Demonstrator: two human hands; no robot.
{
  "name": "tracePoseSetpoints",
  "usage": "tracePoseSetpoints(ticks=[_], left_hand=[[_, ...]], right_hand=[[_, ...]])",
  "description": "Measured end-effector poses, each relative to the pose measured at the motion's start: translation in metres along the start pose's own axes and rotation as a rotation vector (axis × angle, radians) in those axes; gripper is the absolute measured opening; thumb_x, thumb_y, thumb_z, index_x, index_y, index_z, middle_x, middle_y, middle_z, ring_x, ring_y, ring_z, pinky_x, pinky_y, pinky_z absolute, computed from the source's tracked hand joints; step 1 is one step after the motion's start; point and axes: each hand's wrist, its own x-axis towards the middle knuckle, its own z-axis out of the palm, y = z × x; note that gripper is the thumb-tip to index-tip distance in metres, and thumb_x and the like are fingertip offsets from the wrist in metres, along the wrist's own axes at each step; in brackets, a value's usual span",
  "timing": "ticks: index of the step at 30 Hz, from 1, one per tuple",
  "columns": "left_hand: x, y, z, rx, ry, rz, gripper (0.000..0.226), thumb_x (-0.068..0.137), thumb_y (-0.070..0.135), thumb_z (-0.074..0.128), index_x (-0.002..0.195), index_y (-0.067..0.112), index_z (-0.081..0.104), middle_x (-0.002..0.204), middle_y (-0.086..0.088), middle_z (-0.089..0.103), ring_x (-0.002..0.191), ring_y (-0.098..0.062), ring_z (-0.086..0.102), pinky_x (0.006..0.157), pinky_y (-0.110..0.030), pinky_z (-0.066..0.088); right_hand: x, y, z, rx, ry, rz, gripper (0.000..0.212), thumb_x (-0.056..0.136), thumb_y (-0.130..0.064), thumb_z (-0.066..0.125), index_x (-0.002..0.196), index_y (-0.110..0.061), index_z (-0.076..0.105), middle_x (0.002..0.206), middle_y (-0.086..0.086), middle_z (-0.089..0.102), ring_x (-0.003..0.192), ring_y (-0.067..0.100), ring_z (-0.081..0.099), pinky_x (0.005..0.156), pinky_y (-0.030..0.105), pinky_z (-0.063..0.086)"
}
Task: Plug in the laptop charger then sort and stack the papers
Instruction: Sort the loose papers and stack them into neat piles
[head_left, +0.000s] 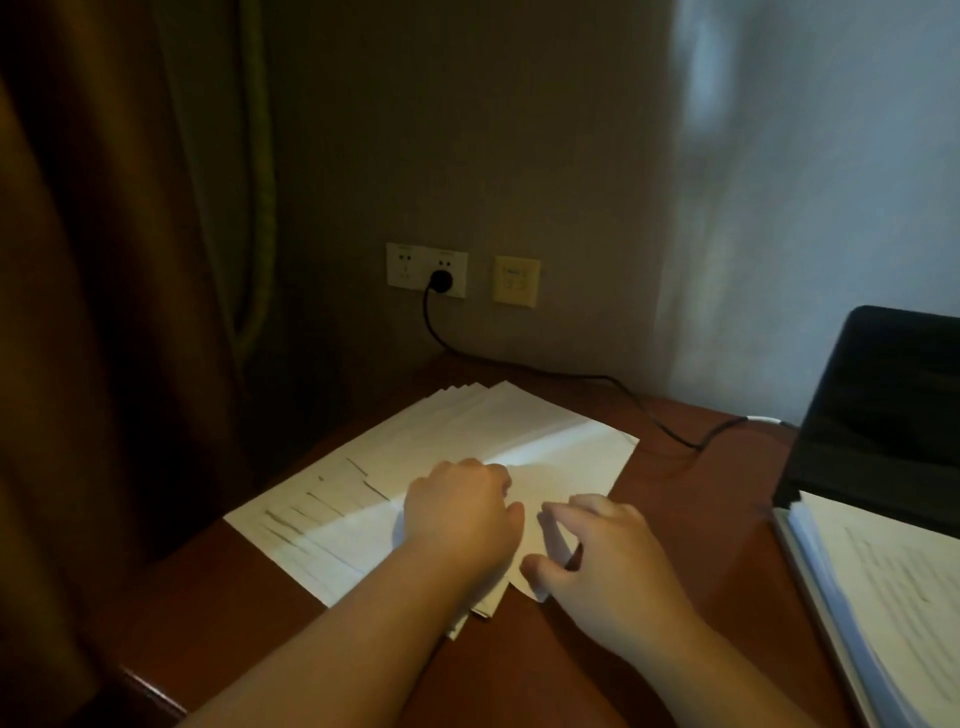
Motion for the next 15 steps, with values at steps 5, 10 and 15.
tracePoseSetpoints(ticks=[5,10,15], left_hand=[[-0.004,-0.002,-0.002,-0.036,-0.046,0.032,0.037,0.098,0.047,0.047,0.131,0.037,0.058,0.127,0.01,0.062,0.106,-0.01,0.059,0.093,-0.03,0.051],[-0.008,0.002,-0.01,-0.082,-0.112,0.029,0.046,0.093,0.052,0.051,0.138,0.043,0.051,0.137,0.017,0.057,0.118,-0.007,0.056,0.095,-0.027,0.046],[-0.009,0.004,-0.032,-0.188,-0.314,0.05,0.071,0.073,0.045,0.051,0.143,0.045,0.043,0.143,0.015,0.053,0.126,-0.013,0.05,0.097,-0.029,0.048]], right_hand=[[0.002,0.004,0.001,0.031,0.0,-0.008,0.044,0.088,-0.057,0.061,0.129,-0.043,0.057,0.141,-0.017,0.045,0.13,0.014,0.032,0.105,0.035,0.037],[0.004,0.01,0.007,0.111,0.084,0.017,0.044,0.089,-0.05,0.065,0.131,-0.042,0.057,0.151,-0.015,0.035,0.138,0.012,0.026,0.108,0.032,0.034],[0.007,0.014,0.011,0.193,0.183,0.053,0.052,0.086,-0.053,0.065,0.134,-0.038,0.052,0.155,-0.012,0.027,0.14,0.015,0.029,0.106,0.031,0.037]])
